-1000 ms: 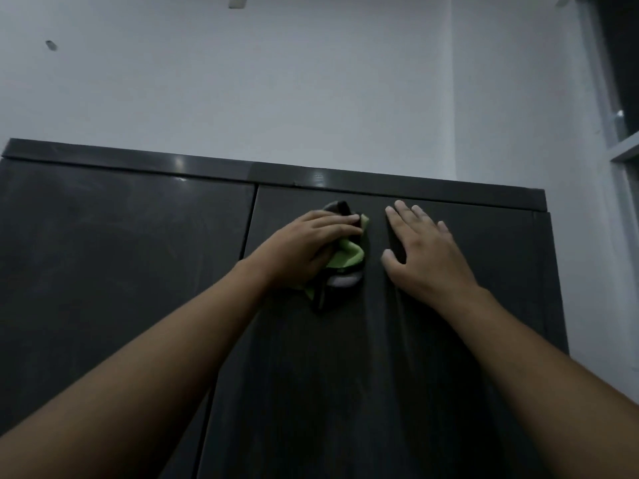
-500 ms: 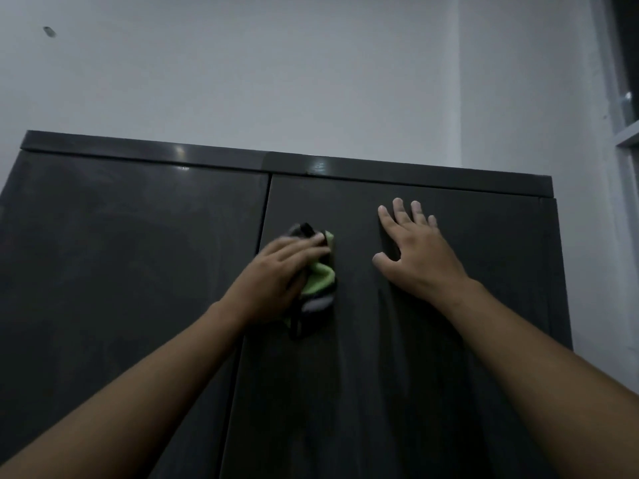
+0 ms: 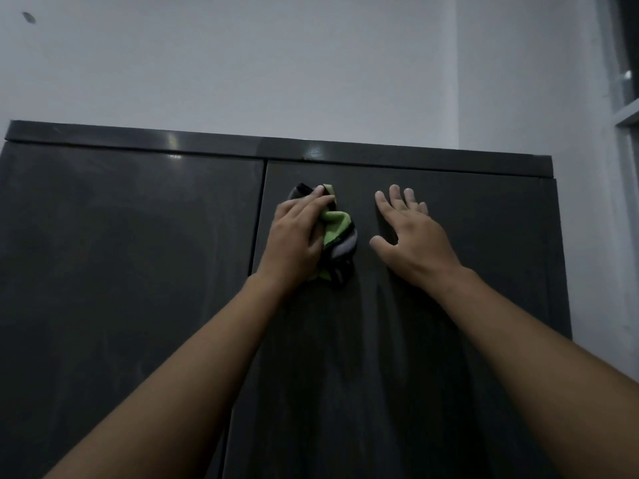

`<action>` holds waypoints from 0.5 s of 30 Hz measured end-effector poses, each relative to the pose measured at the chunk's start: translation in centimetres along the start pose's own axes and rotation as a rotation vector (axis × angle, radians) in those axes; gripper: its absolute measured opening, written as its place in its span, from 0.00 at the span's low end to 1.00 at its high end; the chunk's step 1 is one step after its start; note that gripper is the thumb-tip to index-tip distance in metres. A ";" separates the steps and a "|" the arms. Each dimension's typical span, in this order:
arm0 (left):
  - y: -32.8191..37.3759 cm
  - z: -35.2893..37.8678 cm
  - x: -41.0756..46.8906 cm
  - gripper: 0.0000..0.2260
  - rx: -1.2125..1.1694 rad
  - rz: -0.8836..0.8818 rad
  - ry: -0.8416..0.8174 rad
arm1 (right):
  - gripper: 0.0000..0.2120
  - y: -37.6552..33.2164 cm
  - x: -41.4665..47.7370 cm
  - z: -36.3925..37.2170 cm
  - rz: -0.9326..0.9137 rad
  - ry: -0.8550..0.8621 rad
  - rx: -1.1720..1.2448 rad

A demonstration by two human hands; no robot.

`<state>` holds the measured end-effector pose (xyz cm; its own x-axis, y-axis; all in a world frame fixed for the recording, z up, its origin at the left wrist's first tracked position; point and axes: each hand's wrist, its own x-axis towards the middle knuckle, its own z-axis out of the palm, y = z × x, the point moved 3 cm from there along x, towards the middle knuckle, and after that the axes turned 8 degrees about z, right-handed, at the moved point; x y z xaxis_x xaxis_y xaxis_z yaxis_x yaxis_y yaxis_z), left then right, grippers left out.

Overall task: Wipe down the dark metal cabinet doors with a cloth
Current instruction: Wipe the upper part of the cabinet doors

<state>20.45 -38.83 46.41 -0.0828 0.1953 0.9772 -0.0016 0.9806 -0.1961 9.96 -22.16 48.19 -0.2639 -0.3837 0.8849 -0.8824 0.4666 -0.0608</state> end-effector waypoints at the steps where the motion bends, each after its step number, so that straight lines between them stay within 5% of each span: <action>1: 0.5 0.4 -0.2 0.22 0.006 0.027 -0.021 | 0.38 0.0 0.0 0.0 0.005 -0.001 0.017; 10: 4.2 1.9 -2.9 0.19 -0.168 0.134 -0.175 | 0.40 -0.3 -0.8 -0.6 -0.079 -0.151 0.104; 15: 4.7 0.3 -2.5 0.20 -0.453 -0.078 0.059 | 0.49 -1.4 -4.2 1.2 -0.303 -0.091 -0.047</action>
<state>20.30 -34.68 43.04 -0.0428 0.1087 0.9932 0.4314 0.8986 -0.0797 11.80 -22.17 43.95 -0.0277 -0.5795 0.8145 -0.9077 0.3559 0.2224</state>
